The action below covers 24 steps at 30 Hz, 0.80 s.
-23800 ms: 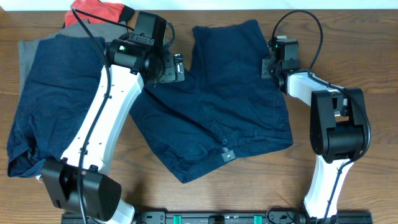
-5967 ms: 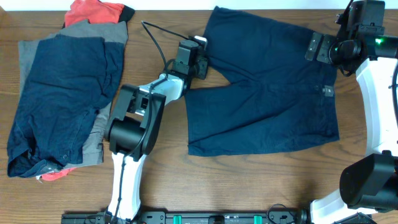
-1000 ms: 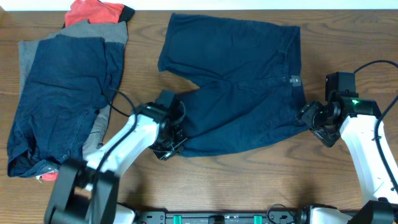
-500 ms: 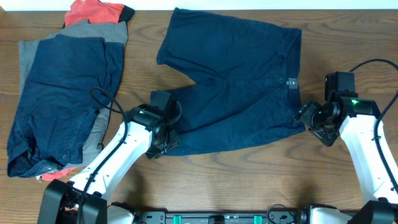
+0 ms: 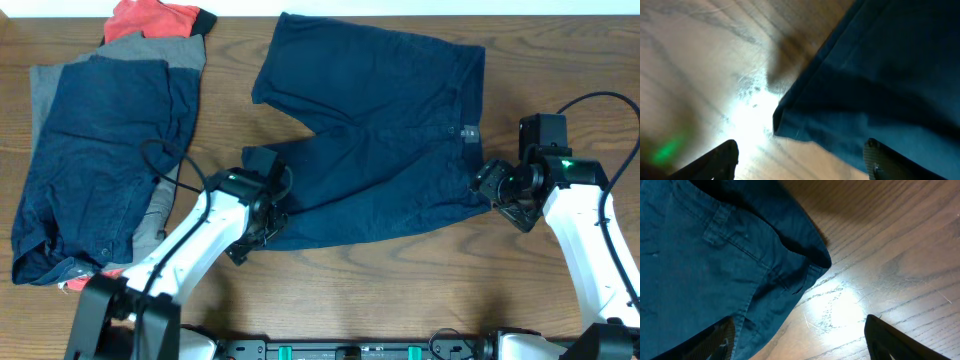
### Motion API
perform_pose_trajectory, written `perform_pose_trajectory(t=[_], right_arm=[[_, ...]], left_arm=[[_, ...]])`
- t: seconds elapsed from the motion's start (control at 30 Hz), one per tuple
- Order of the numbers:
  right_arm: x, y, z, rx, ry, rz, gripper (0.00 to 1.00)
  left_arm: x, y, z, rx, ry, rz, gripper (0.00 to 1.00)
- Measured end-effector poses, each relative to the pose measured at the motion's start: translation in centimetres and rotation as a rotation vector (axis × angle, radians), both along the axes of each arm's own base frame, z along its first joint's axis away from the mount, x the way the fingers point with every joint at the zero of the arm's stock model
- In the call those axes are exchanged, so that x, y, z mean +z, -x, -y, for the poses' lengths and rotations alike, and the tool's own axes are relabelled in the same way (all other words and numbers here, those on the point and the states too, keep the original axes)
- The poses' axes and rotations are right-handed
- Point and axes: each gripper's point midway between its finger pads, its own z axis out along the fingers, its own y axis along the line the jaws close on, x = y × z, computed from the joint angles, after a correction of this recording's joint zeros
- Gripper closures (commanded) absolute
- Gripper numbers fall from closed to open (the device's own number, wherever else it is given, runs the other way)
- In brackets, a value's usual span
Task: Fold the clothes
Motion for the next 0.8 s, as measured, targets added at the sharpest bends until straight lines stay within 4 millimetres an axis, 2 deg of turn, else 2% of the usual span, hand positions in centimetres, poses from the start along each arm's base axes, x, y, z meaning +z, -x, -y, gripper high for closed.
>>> perform_pose_trajectory(t=[0.17,0.23,0.37,0.5,0.63,0.73,0.8], right_arm=[[0.0,0.0,0.0,0.000,0.000,0.000,0.19],[0.0,0.0,0.0,0.002,0.000,-0.001,0.19],[0.0,0.0,0.0,0.003,0.001,-0.001,0.19],[0.0,0.0,-0.1,0.004,-0.003,0.001,0.19],[0.0,-0.1,-0.2,0.006,-0.012,0.005,0.19],[0.1,-0.3,-0.3,0.007,-0.014,0.011,0.19],[0.1,-0.3,-0.3,0.007,-0.014,0.013,0.18]], left_arm=[[-1.5,-0.1,0.1,0.010,-0.013,-0.034,0.17],[-1.7,-0.1,0.1,0.016,-0.015,-0.040,0.23],[-1.7,-0.1,0.1,0.021,-0.012,-0.038,0.26],[-1.7,-0.2,0.2,0.028,-0.010,-0.033,0.58],[-1.8,-0.6,0.6,0.018,-0.001,-0.020,0.66],[-2.1,-0.5,0.9,0.010,0.004,-0.027,0.67],[-2.4,-0.4,1.1,0.009,0.011,-0.038,0.75]])
